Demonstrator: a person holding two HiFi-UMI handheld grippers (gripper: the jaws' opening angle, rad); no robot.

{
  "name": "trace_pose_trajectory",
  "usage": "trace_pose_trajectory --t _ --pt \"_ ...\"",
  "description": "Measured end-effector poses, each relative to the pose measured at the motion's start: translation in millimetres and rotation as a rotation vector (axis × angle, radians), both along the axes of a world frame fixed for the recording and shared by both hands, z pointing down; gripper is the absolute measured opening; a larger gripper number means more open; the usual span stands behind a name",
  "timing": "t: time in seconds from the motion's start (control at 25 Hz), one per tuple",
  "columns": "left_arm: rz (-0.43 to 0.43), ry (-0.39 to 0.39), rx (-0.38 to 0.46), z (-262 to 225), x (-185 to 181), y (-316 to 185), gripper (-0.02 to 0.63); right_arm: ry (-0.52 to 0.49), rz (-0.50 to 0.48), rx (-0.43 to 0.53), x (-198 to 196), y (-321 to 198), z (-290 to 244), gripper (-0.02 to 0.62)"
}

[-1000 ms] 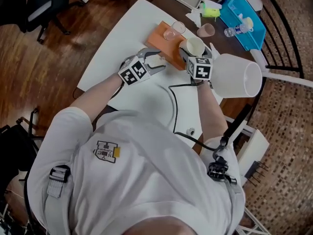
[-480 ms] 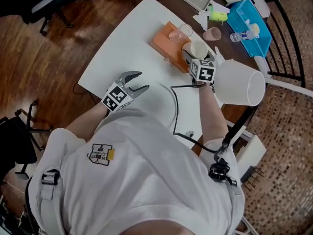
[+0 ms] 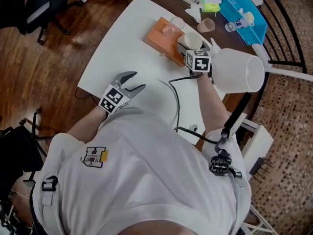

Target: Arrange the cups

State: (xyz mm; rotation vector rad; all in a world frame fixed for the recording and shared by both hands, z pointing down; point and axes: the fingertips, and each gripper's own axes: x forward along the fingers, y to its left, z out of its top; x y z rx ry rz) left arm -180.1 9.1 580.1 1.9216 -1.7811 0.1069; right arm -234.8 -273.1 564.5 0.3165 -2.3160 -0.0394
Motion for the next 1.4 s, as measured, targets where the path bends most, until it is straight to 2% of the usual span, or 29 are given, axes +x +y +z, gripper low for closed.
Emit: trace_pose_trajectory --t 0.04,0.16,0.36,0.72,0.92,1.08,1.12,1.24,1.4 --pt "-0.003 -0.006 -0.002 0 0 2 0.258 -0.01 0.013 0.0 1 -2 -2 0.504" --pt "-0.014 -0.016 -0.014 2 -1 12 0.258 -0.034 0.037 0.016 3 -7 -11 0.534" --pt "-0.032 -0.023 -0.032 8 2 24 0.258 -0.053 0.074 0.031 21 0 -15 0.534" --pt "-0.004 -0.042 -0.013 0 16 36 0.258 -0.086 0.16 -0.009 90 48 -14 0.518" --pt "0.06 -0.047 -0.011 -1 33 48 0.258 -0.085 0.178 -0.009 137 91 -15 0.444" --pt "0.092 -0.045 -0.02 4 53 46 0.258 -0.036 0.144 -0.002 167 126 2 0.321" --pt "0.106 -0.044 -0.022 5 60 44 0.258 -0.024 0.144 -0.011 176 135 8 0.288" --pt "0.161 -0.05 -0.04 11 75 42 0.258 -0.012 0.181 -0.088 201 162 28 0.271" --pt "0.252 -0.064 -0.088 25 95 48 0.258 -0.007 0.264 -0.154 239 195 51 0.146"
